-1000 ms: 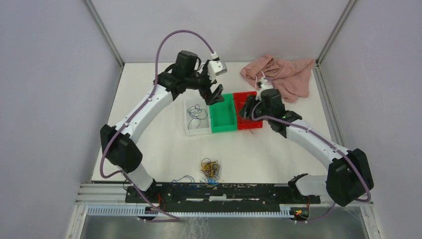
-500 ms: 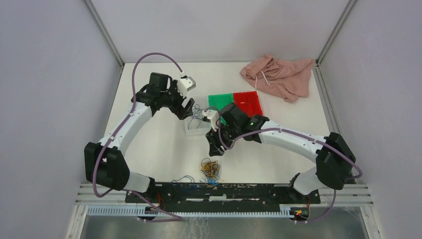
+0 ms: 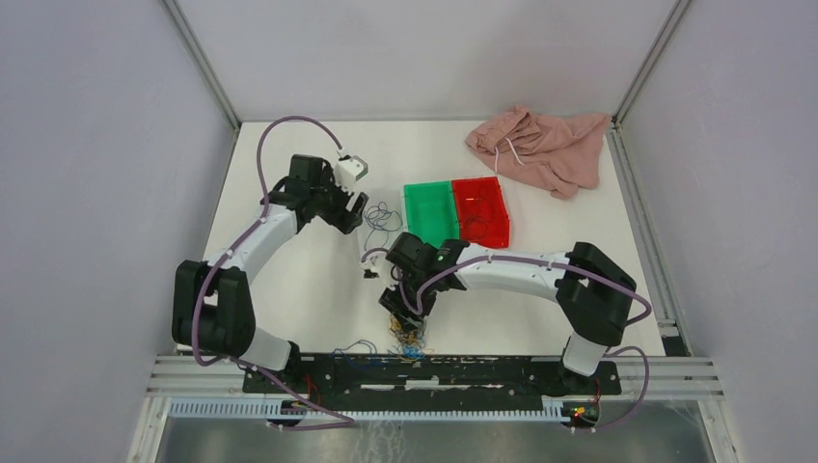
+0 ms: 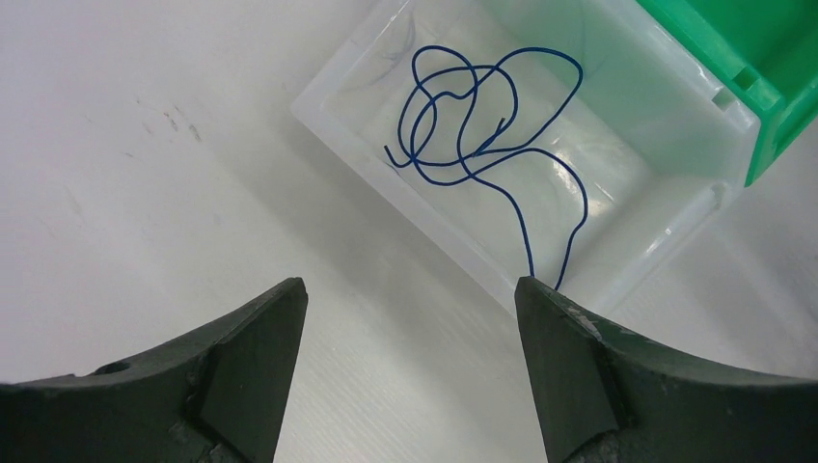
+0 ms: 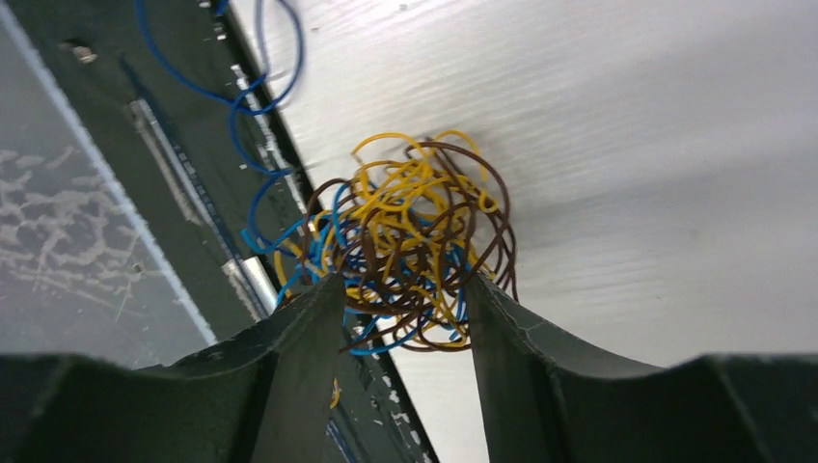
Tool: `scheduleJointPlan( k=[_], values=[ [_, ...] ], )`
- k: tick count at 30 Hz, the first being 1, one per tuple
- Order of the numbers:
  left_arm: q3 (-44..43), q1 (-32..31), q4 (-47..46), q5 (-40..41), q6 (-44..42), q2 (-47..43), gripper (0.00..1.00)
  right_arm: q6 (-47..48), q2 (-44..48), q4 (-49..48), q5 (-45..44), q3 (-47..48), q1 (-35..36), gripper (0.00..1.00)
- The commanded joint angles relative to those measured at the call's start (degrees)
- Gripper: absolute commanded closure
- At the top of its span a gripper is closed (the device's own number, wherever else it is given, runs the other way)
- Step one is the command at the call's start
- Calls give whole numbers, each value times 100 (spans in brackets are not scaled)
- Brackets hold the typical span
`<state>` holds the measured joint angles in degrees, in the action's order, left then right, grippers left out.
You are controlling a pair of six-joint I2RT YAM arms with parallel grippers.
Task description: Untangle the cables
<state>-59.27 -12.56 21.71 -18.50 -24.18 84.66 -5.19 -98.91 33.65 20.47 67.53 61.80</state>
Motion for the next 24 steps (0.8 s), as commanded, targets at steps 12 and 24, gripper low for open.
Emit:
scheduleJointPlan(
  k=[12,24],
  values=[
    [403,253,-1200,380,-74,197,15,-891,-289,-1181,-1838,397,-3,73],
    [349,360,-1193,322,-538,39,15,-1535,-120,-1229,-3471,274,-29,77]
  ],
)
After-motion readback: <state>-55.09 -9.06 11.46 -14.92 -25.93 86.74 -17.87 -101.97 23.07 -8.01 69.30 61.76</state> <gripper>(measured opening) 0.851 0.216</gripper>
